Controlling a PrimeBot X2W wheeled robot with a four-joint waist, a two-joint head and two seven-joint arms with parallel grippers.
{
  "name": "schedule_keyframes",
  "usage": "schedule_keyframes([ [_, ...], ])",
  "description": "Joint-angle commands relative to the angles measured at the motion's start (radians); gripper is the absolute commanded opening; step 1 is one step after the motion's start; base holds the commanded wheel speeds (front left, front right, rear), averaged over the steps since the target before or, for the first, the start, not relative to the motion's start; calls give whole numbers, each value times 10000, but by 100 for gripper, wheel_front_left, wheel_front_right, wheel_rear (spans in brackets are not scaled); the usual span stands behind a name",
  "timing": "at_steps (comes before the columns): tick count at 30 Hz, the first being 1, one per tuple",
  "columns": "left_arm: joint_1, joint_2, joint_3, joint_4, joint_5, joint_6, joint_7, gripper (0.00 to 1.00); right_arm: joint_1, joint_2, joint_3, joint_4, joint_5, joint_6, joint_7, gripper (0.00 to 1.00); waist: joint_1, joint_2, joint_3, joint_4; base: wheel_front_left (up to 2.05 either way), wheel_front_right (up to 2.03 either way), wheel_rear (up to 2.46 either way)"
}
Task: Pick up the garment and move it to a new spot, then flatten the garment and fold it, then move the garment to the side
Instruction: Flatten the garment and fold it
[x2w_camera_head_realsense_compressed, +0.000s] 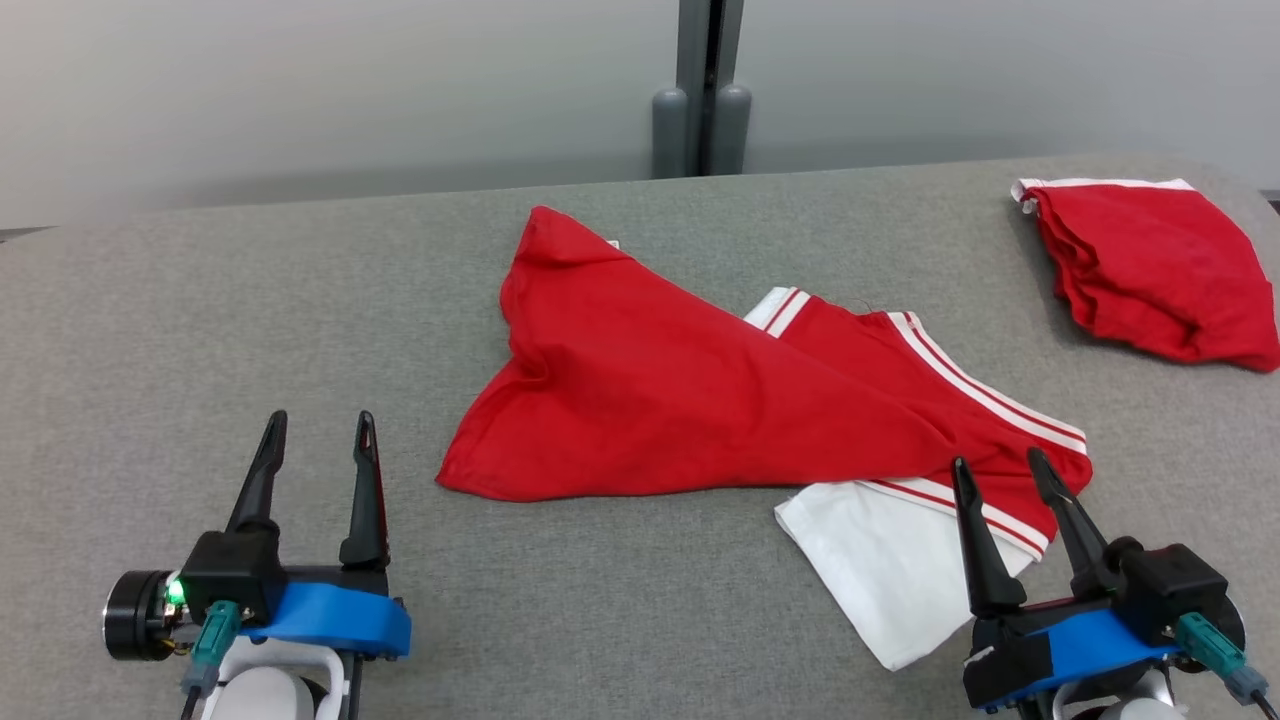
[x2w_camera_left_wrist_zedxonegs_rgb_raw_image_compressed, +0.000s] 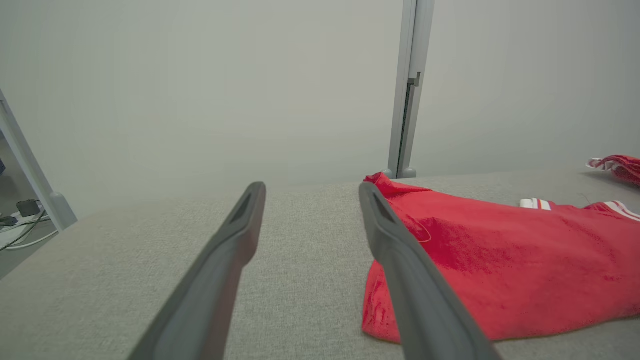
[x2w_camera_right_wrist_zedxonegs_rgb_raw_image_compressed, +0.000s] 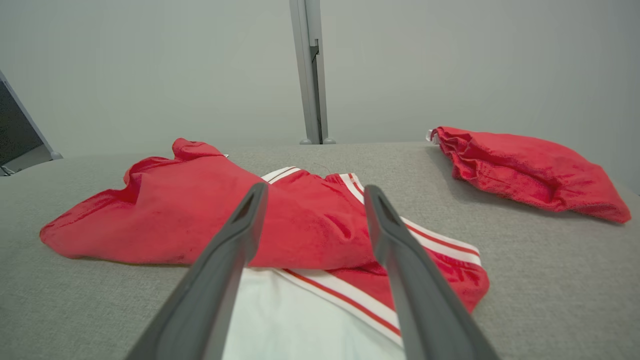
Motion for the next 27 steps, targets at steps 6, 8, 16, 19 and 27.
schedule_keyframes([
  [6,-1178,369,-513,1576,114,-214,-22,100,-486,-8,157,237,164,1,-256,100,0,0,588,-469,0,0,0],
  [8,-1265,436,-600,1922,125,-231,-22,100,-545,-8,146,265,172,1,-295,100,0,0,654,-530,0,0,0],
  [16,-1964,607,-988,3700,-28,-315,-22,100,-895,-8,194,515,289,1,-457,100,0,0,1046,-908,0,0,0],
  [19,-2047,628,-1119,4274,-100,-341,-22,100,-995,-8,205,579,316,1,-497,100,0,0,1124,-990,0,0,0],
  [27,-2396,473,-1507,5454,-345,-391,6,0,-1097,-7,179,684,261,1,-576,100,0,0,1205,-1062,0,0,0],
])
